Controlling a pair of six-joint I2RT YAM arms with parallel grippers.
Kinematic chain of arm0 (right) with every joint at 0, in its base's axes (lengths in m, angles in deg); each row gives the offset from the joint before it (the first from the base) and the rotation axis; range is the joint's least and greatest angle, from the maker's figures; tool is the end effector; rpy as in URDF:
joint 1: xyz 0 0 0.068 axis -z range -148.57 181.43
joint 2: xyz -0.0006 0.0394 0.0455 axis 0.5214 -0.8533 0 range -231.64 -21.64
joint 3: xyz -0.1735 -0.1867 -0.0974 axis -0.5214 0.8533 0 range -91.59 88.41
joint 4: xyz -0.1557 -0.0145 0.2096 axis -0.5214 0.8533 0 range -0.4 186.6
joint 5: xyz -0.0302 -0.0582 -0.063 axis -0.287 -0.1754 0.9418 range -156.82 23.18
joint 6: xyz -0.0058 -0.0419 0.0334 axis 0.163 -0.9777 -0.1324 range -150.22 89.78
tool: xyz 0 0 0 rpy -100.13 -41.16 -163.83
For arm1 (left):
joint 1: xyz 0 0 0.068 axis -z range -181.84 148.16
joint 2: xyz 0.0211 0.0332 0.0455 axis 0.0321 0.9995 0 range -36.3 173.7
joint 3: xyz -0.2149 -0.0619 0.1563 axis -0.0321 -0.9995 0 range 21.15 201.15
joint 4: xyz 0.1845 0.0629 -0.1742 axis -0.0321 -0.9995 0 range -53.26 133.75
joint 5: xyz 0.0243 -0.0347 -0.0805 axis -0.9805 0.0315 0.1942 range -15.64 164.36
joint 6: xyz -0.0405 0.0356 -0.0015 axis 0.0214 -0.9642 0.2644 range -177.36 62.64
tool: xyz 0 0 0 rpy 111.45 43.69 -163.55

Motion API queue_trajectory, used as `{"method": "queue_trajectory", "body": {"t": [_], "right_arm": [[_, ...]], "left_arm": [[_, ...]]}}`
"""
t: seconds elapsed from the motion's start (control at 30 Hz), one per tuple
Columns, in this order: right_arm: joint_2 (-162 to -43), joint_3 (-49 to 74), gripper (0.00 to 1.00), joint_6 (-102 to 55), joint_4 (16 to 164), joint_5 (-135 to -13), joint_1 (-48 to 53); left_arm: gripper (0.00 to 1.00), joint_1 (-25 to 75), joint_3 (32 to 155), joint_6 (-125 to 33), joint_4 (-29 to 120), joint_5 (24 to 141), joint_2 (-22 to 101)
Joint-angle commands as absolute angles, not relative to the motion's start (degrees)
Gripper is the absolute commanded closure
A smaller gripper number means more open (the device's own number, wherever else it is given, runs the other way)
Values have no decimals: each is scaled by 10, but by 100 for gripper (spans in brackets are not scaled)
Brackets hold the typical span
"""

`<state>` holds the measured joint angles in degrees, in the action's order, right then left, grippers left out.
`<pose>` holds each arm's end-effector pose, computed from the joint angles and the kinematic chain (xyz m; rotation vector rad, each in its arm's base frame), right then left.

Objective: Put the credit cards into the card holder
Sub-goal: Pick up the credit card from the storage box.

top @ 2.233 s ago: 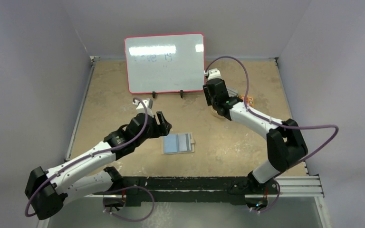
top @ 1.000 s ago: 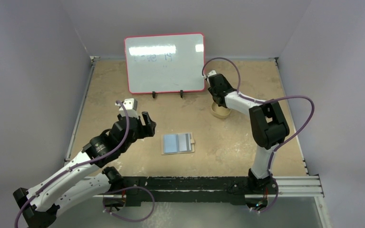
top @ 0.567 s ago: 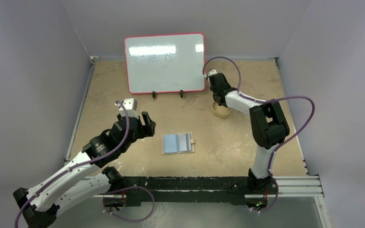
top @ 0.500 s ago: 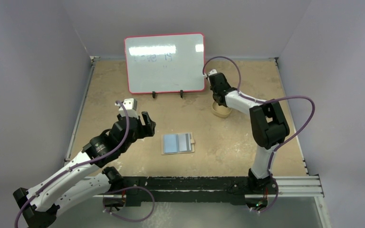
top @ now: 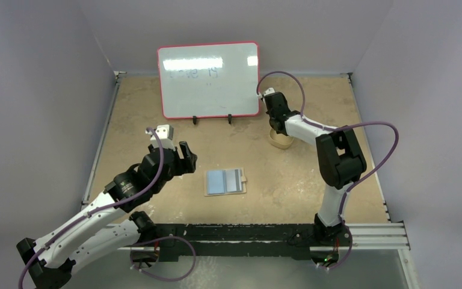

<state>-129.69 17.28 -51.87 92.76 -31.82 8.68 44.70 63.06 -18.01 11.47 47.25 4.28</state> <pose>0.3885 0.1407 0.1989 -0.5280 2.1414 -0.6783 0.1175 -0.1004 0.2966 -0.1512 2.0685 -0.4303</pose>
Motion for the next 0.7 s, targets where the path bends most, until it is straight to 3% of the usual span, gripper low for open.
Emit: {"method": "queue_trajectory", "body": {"t": [0.0,0.37,0.67], "right_arm": [[-1273,151,81,-517,920,-308,93],[-1268,136,100,-488,961,-331,94],[-1249,138,100,-446,999,-391,93]], "left_arm": [[29,449,644,-182,127,462,39],[29,449,643,-182,127,462,39],[29,449,643,-183,129,464,43]]}}
